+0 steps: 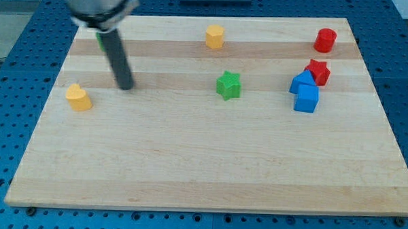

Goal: Separate the blue blocks from the red star

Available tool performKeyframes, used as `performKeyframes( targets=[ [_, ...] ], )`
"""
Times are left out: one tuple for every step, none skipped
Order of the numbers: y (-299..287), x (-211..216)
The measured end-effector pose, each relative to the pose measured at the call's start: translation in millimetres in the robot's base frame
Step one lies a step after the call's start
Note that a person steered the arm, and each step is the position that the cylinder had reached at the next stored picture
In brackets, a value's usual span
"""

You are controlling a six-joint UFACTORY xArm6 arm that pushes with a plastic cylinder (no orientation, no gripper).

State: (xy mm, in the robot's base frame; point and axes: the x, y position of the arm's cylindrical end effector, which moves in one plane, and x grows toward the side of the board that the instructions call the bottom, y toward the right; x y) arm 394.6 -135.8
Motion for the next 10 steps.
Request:
performKeyframes(
  targets=[
    [78,-2],
    [86,-2],
    [96,-5],
    [126,-20],
    [132,-21],
    [173,-47],
    [220,-71],
    [227,-72],
    [240,-71],
    [251,-56]
  ],
)
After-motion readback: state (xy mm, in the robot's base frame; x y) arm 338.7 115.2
